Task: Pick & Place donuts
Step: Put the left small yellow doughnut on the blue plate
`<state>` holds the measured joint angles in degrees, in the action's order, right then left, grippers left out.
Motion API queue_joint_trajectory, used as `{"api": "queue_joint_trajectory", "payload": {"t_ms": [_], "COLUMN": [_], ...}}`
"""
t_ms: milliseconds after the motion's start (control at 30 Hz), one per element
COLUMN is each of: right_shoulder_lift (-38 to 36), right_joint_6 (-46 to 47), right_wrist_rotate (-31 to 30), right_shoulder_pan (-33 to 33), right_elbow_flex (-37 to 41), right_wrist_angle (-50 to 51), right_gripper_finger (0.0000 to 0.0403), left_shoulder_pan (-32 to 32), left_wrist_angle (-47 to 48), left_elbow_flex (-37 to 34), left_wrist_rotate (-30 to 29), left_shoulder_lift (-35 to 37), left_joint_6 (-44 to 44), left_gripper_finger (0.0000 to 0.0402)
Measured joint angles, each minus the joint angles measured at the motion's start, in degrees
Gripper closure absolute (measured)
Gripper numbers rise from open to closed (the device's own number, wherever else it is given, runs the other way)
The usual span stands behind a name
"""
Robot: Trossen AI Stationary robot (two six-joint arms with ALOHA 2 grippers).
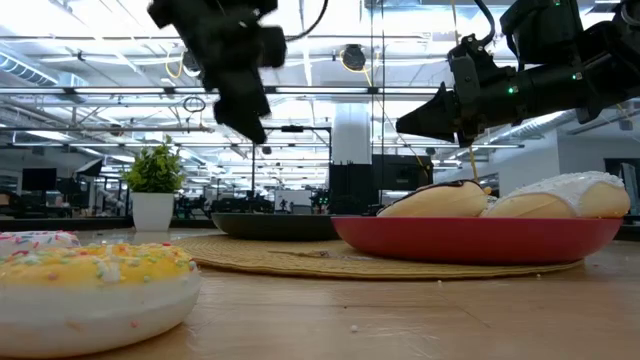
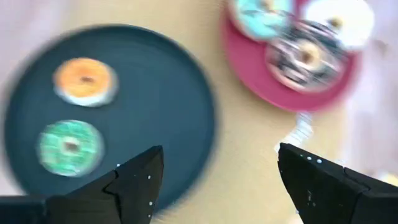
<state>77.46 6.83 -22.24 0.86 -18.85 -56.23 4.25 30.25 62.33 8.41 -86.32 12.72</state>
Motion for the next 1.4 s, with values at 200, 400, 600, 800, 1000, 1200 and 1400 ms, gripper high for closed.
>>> {"api": "queue_joint_trajectory", "payload": {"t_ms": [200,400,600,800,1000,1200,1400], "right_shoulder_lift": [0.0,0.0,0.0,0.0,0.0,0.0,0.0], "right_joint_6": [0.0,0.0,0.5,3.0,3.0,3.0,5.1], "right_wrist_rotate": [0.0,0.0,0.0,0.0,0.0,0.1,0.0], "right_shoulder_pan": [0.0,0.0,0.0,0.0,0.0,0.0,0.0], "right_elbow_flex": [0.0,0.0,0.0,0.0,0.0,0.0,0.0], "right_wrist_angle": [0.1,0.7,1.0,0.8,0.8,0.8,0.8], "right_gripper_finger": [0.0348,0.0348,0.0348,0.0348,0.0348,0.0348,0.0348], "left_shoulder_pan": [-9.8,-21.0,-30.6,-39.0,-45.1,-49.9,-51.3], "left_wrist_angle": [5.0,13.9,19.3,23.8,28.2,34.6,34.4], "left_elbow_flex": [0.0,-0.1,0.0,0.0,0.0,-0.1,-0.2], "left_wrist_rotate": [0.5,-3.4,-4.3,-8.5,-8.7,-8.5,-9.1], "left_shoulder_lift": [0.2,-0.8,-0.7,-0.8,-1.4,-3.3,-6.4], "left_joint_6": [1.3,12.7,36.6,64.3,82.7,97.5,101.9], "left_gripper_finger": [0.0086,0.0091,0.0105,0.0122,0.0139,0.0154,0.0152]}}
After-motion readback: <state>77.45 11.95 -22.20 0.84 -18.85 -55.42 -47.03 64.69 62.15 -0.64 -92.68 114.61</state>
